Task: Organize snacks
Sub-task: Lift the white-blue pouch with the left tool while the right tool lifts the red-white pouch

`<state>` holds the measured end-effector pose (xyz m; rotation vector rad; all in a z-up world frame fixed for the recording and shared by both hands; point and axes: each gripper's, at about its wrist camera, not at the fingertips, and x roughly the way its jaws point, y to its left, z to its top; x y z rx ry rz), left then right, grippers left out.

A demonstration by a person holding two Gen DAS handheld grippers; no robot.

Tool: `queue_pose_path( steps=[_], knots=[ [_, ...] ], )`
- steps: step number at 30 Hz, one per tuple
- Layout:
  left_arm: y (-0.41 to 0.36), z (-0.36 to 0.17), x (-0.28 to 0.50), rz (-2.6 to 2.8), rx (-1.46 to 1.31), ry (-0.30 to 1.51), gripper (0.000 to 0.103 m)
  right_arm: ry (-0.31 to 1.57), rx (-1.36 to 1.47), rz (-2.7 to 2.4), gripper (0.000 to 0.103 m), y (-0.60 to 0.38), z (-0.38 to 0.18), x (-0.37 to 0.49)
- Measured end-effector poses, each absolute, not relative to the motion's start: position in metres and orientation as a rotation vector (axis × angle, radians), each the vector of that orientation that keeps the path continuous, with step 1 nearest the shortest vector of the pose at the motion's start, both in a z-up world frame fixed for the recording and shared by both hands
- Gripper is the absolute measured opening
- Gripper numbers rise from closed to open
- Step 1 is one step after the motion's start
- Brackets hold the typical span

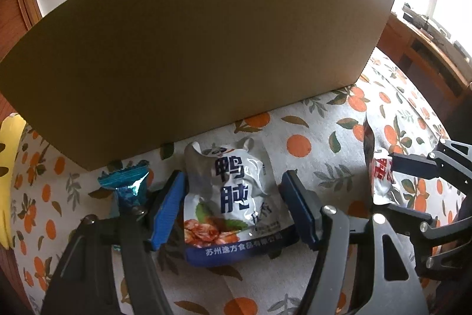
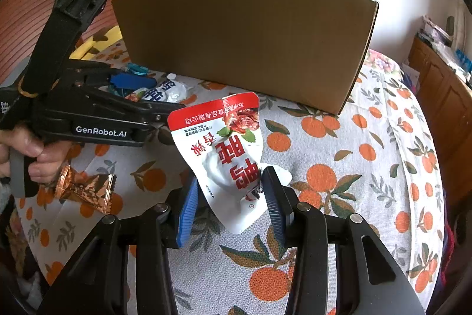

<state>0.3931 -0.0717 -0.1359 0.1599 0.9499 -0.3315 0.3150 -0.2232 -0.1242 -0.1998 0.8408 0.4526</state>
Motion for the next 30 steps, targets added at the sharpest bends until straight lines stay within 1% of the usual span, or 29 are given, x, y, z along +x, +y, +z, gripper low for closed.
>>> queue_pose_path(
  steps=[3, 6, 12, 30],
  knots=[
    [-0.073, -0.137, 0.391, -0.328, 0.157, 0.939, 0.058, 0.841, -0.199, 0.453, 0.043, -0.223, -0.124, 0.315],
    [-0.076, -0.136, 0.383, -0.342, 0.186, 0.926, 0.057, 0.84, -0.201, 0.452, 0.043, -0.223, -0.124, 0.315],
    [-0.072, -0.128, 0.361, -0.343, 0.213, 0.894, 0.058, 0.834, -0.2, 0.453, 0.042, -0.223, -0.124, 0.315],
    [-0.047, -0.093, 0.318, -0.351, 0.166, 0.798, 0.058, 0.81, -0.206, 0.421, 0.04, -0.221, -0.119, 0.306]
  ],
)
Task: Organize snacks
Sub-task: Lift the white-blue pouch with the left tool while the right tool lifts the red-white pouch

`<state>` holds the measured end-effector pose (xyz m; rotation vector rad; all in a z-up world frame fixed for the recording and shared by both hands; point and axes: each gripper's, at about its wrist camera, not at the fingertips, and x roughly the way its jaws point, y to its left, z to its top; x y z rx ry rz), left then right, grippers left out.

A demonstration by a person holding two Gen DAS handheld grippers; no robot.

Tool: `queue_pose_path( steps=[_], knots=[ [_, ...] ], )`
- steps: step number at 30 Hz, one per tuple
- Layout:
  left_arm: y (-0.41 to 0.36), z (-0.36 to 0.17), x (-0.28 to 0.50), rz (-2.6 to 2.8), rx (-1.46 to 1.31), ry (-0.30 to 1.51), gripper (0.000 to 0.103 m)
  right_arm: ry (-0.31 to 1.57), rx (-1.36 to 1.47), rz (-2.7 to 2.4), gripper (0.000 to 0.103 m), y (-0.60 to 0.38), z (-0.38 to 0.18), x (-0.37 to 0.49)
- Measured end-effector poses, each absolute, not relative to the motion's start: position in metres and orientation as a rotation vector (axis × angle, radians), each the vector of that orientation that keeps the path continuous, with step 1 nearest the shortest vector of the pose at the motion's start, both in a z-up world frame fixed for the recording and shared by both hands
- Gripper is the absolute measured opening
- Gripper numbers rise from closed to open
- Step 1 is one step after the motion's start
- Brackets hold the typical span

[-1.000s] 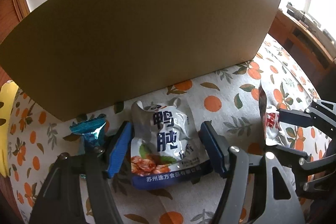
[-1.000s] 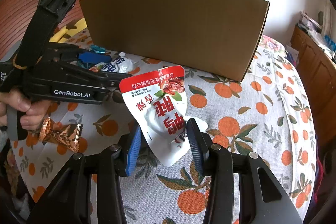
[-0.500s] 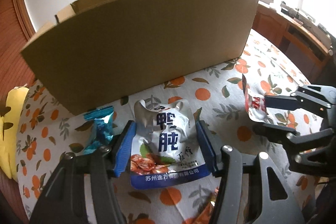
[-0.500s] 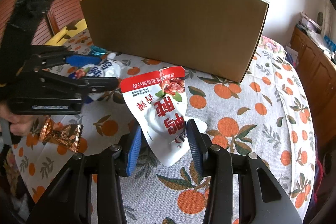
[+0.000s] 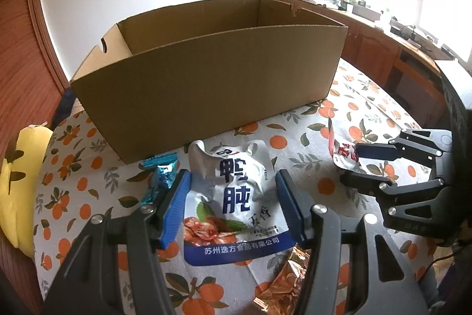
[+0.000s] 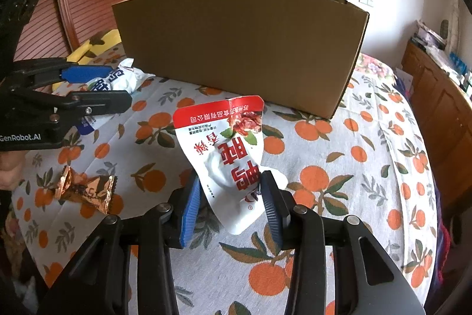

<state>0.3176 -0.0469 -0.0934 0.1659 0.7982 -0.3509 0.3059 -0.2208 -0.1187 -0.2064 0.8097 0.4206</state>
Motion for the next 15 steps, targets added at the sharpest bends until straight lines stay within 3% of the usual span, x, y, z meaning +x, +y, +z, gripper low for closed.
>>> queue_pose_path(
  steps=[15],
  knots=[
    [-0.043, -0.055, 0.312, -0.346, 0.138, 0.708, 0.058, 0.734, -0.22, 0.454, 0.04, -0.211, -0.077, 0.29]
  ],
)
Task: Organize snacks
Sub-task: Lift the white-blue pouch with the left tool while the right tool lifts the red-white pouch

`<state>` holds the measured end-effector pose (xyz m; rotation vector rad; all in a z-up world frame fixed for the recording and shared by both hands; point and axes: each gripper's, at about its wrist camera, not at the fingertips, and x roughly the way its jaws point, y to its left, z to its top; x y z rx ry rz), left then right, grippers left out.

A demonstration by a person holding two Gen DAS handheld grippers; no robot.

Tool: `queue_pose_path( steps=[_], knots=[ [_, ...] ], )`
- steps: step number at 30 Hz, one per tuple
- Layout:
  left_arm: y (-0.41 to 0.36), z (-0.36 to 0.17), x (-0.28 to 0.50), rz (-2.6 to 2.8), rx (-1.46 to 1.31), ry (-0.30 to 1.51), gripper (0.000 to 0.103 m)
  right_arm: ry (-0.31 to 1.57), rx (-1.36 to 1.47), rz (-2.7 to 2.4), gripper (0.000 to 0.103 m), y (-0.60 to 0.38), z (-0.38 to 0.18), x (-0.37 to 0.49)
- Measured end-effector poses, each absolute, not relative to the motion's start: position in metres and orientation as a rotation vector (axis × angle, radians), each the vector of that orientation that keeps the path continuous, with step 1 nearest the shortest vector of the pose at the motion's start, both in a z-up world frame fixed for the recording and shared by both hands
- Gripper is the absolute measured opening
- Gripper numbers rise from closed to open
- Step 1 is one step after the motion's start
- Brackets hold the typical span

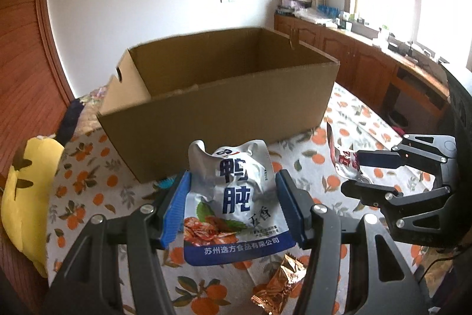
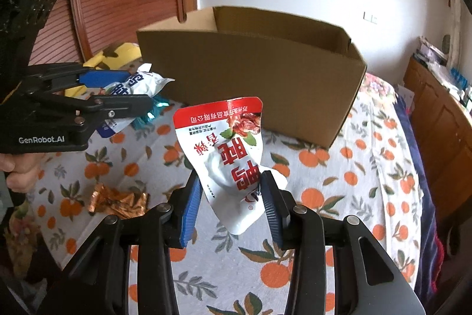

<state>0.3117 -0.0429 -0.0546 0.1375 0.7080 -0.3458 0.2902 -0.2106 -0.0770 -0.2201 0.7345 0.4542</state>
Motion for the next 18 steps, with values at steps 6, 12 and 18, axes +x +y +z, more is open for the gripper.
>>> queue_pose_path(
  steps=[6, 12, 18],
  knots=[
    [-0.034, -0.024, 0.322, -0.336, 0.123, 0.638, 0.058, 0.68, -0.23, 0.47, 0.038, -0.21, -0.045, 0.295],
    [-0.028, -0.01, 0.338, -0.347, 0.109, 0.609, 0.058, 0.633, -0.277, 0.453, 0.005, -0.206, -0.017, 0.309],
    [-0.019, -0.023, 0.341, -0.354, 0.079, 0.625, 0.058, 0.678, -0.196, 0.473, 0.022, -0.218, -0.037, 0.324]
  ],
)
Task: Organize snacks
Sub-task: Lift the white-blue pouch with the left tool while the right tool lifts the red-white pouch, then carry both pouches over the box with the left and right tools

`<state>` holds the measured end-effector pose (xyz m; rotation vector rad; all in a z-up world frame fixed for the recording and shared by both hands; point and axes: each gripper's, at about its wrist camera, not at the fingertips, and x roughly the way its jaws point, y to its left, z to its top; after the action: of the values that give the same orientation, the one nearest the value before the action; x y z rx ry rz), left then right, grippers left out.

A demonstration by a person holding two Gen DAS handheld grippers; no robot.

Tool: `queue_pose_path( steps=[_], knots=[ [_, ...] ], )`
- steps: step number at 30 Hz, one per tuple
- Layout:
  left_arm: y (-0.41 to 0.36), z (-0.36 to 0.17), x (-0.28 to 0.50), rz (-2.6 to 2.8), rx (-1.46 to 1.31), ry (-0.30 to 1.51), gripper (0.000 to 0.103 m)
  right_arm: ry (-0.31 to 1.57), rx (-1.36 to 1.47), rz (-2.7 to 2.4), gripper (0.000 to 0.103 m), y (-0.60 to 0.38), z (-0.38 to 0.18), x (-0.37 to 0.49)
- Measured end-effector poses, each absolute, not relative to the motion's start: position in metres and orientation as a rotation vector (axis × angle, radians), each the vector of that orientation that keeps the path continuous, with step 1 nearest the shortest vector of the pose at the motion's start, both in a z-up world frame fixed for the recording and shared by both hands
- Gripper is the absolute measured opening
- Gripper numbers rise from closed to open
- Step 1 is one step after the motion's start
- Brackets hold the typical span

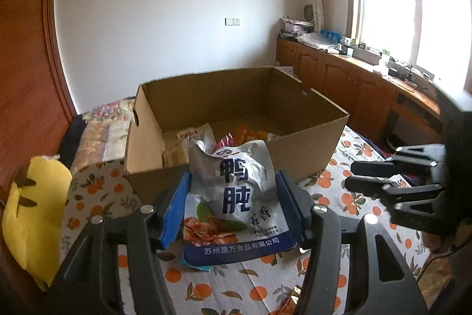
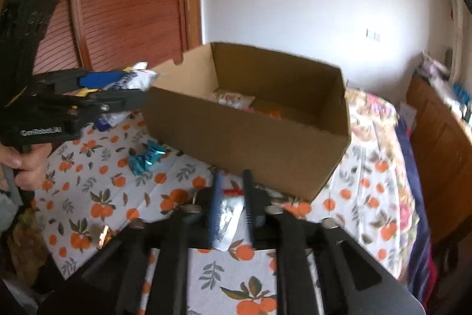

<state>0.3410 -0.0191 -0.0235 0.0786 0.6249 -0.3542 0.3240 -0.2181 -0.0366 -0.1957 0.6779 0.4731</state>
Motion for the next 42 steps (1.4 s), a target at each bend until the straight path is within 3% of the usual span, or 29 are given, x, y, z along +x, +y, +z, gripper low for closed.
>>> queue_pose_path(
  steps=[1, 4, 6, 8, 11, 16, 17, 18, 22, 29, 42],
  knots=[
    [-0.018, -0.028, 0.342, -0.354, 0.076, 0.636, 0.058, 0.696, -0.172, 0.471, 0.027, -0.219, -0.044, 0.327],
    [-0.017, -0.034, 0.34, -0.354, 0.075, 0.647, 0.058, 0.783, -0.113, 0.481, 0.058, -0.217, -0.074, 0.343],
    [-0.017, -0.036, 0.338, -0.353, 0.079, 0.649, 0.058, 0.82, -0.115, 0.484, 0.058, -0.209, -0.091, 0.349],
    [-0.016, -0.038, 0.337, -0.351, 0.087, 0.651, 0.058, 0.851, -0.127, 0.494, 0.071, -0.2, -0.102, 0.352],
    [-0.015, -0.04, 0.336, -0.349, 0.088, 0.653, 0.058, 0.87, -0.134, 0.479, 0.081, -0.192, -0.115, 0.355],
    [-0.01, -0.045, 0.336, -0.347, 0.074, 0.66, 0.058, 0.923, -0.154, 0.471, 0.079, -0.179, -0.131, 0.364],
    [-0.01, -0.045, 0.337, -0.345, 0.074, 0.662, 0.058, 0.917, -0.17, 0.461, 0.065, -0.177, -0.132, 0.363],
    [-0.009, -0.046, 0.337, -0.344, 0.074, 0.664, 0.058, 0.914, -0.19, 0.44, 0.059, -0.175, -0.132, 0.363],
    [-0.008, -0.046, 0.338, -0.338, 0.077, 0.663, 0.058, 0.905, -0.239, 0.432, 0.051, -0.173, -0.13, 0.357],
    [-0.007, -0.04, 0.338, -0.331, 0.074, 0.643, 0.058, 0.848, -0.192, 0.461, 0.051, -0.187, -0.101, 0.346],
    [-0.008, 0.003, 0.374, -0.318, 0.039, 0.536, 0.058, 0.609, -0.185, 0.464, 0.051, -0.195, 0.001, 0.352]
  ],
)
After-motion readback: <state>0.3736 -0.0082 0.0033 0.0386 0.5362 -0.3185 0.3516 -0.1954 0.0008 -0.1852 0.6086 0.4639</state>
